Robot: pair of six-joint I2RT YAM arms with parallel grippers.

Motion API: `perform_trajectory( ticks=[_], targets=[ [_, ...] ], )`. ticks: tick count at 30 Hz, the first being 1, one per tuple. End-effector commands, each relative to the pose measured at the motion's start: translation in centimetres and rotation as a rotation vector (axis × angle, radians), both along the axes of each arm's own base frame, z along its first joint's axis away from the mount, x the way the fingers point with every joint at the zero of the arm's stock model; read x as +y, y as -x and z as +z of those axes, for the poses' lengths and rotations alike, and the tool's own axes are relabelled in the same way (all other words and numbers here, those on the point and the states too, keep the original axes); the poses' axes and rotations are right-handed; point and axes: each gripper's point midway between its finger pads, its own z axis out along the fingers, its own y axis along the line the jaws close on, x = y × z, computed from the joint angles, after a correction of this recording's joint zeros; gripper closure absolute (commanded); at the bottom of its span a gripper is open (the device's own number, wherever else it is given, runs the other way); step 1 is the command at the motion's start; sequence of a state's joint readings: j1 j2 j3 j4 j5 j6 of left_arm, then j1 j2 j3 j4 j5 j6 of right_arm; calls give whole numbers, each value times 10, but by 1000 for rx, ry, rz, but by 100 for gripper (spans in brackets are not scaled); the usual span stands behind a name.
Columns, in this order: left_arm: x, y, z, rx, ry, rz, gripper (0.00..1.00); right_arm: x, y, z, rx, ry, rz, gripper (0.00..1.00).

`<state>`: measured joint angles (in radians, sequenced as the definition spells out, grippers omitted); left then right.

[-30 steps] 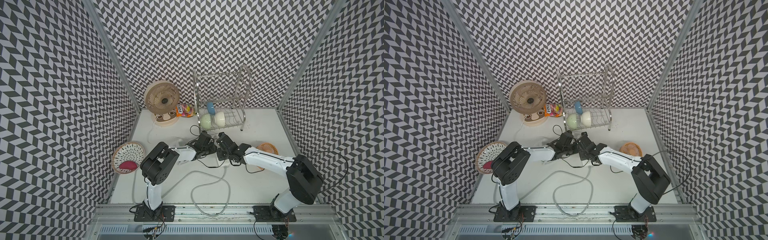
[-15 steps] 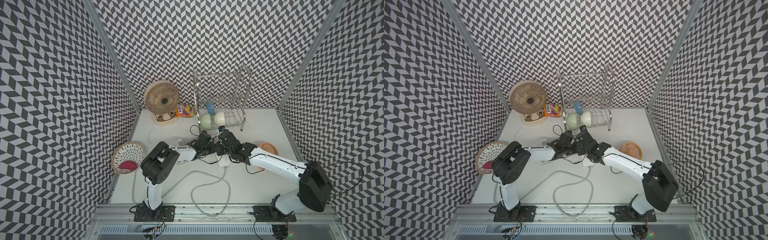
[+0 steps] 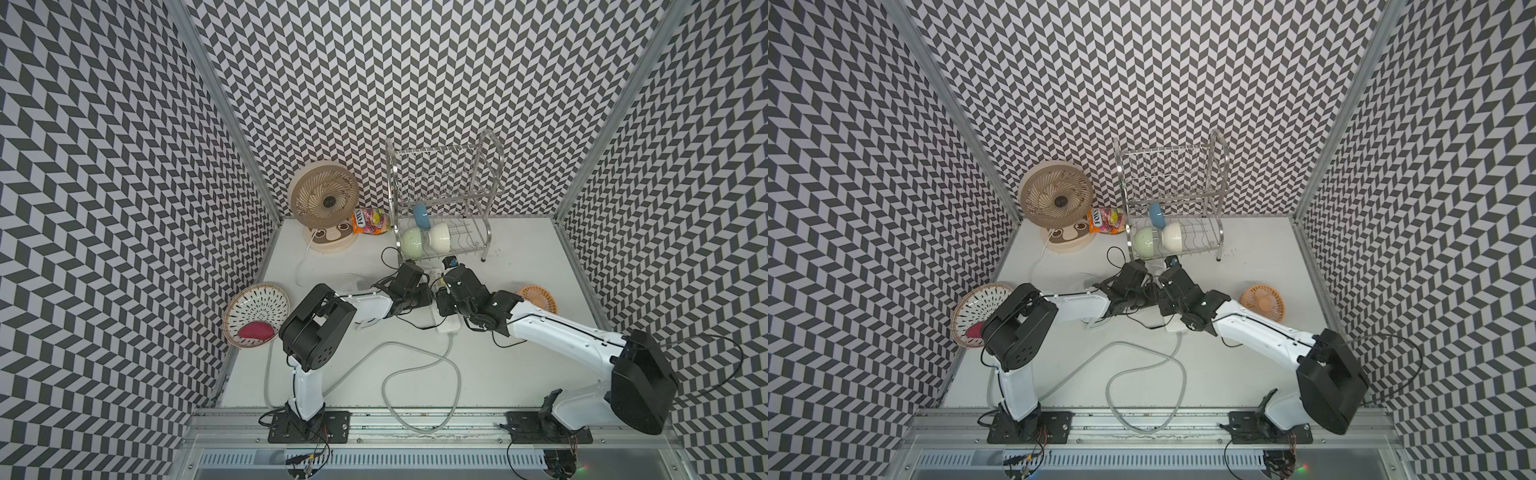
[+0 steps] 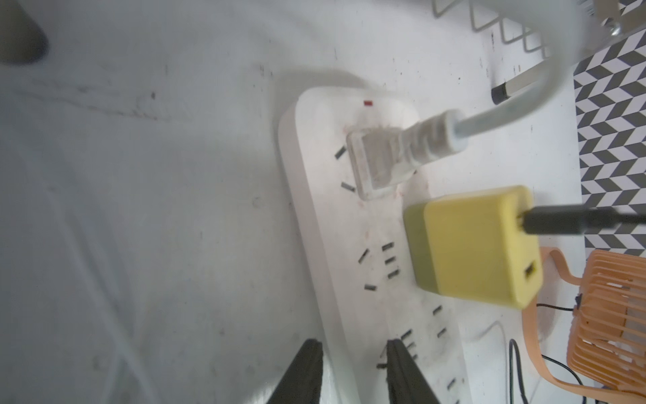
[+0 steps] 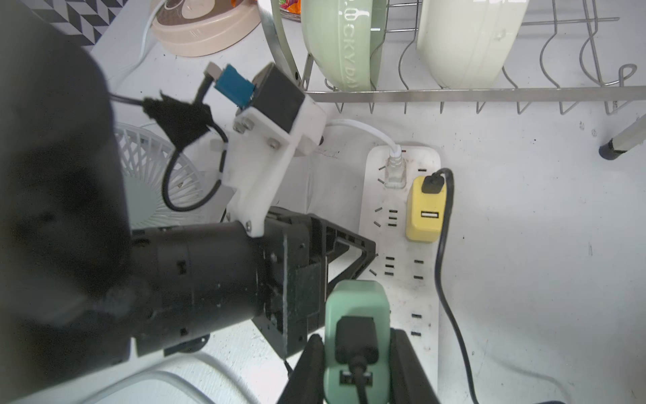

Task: Unplug the desk fan from the power strip
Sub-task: Place the plug at the center of the board.

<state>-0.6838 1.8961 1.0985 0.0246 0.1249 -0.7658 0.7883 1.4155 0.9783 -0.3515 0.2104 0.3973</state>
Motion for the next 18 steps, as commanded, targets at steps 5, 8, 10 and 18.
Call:
perform_trajectory(
  ticks=[5, 8, 10, 18],
  targets=[
    [13, -28, 102, -199, 82, -9, 58, 25, 12, 30, -23, -217, 100, 83],
    [25, -26, 134, -273, 142, -12, 55, 48, 15, 38, 0, -320, 161, 85],
    [39, -25, 154, -320, 162, 10, 54, 66, 16, 43, 16, -385, 199, 85],
    [118, -15, 172, -352, 106, 138, 54, 127, 14, -2, 124, -395, 270, 87]
  ],
)
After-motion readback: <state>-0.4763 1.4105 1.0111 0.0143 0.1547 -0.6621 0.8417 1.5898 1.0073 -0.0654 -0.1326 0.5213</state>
